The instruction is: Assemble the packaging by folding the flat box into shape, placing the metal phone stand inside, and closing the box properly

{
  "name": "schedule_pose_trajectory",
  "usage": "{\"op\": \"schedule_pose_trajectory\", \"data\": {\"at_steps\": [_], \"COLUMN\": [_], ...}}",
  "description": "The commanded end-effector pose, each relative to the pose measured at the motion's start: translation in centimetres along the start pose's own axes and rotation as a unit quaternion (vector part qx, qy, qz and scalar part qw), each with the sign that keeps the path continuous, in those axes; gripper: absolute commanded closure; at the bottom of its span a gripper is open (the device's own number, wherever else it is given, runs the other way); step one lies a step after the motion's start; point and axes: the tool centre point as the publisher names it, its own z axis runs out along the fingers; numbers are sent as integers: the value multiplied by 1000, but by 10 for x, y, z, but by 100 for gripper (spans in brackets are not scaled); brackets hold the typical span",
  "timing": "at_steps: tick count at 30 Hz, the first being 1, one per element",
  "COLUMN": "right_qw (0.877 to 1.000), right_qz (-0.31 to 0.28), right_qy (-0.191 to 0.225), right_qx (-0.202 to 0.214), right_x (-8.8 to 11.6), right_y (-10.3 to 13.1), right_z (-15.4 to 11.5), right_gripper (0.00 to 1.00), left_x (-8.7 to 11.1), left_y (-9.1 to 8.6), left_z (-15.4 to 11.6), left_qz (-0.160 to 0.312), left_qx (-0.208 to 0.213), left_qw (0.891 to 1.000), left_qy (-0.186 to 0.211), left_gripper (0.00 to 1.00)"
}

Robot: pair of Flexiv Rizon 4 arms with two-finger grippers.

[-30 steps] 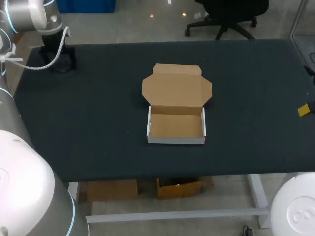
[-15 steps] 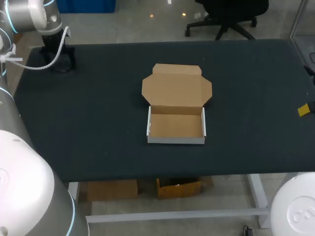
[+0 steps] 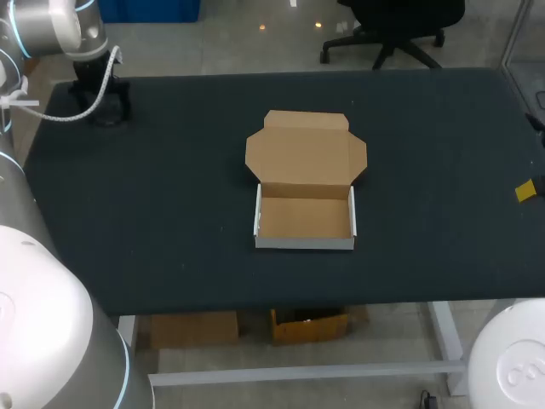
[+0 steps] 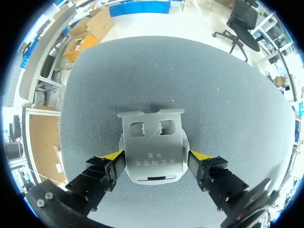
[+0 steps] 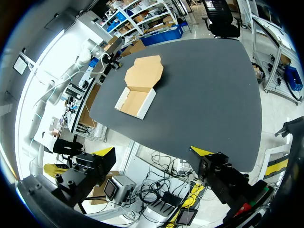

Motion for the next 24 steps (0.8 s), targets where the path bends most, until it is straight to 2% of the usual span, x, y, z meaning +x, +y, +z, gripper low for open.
{"op": "schedule_pose_trajectory", "data": {"at_steps": [1, 7, 17, 24], "right_qw": [1000, 1000, 1000, 1000], "right_qz": [0, 0, 0, 0], "right_qy": [1, 1, 1, 1], "right_qx": [0, 0, 0, 0], "right_x": [0, 0, 0, 0], "right_y": [0, 0, 0, 0], "right_z": [-1, -1, -1, -1], "right_gripper": [0, 0, 0, 0], "left_x": [0, 0, 1, 3], "left_y": [-7, -7, -6, -6], "left_z": [3, 2, 2, 2], "left_qz": [1, -1, 0, 3], "left_qx": [-18, -18, -17, -19], "left_qw": [1000, 1000, 1000, 1000], "left_qy": [-1, -1, 0, -1], "left_gripper": [12, 0, 0, 9]}}
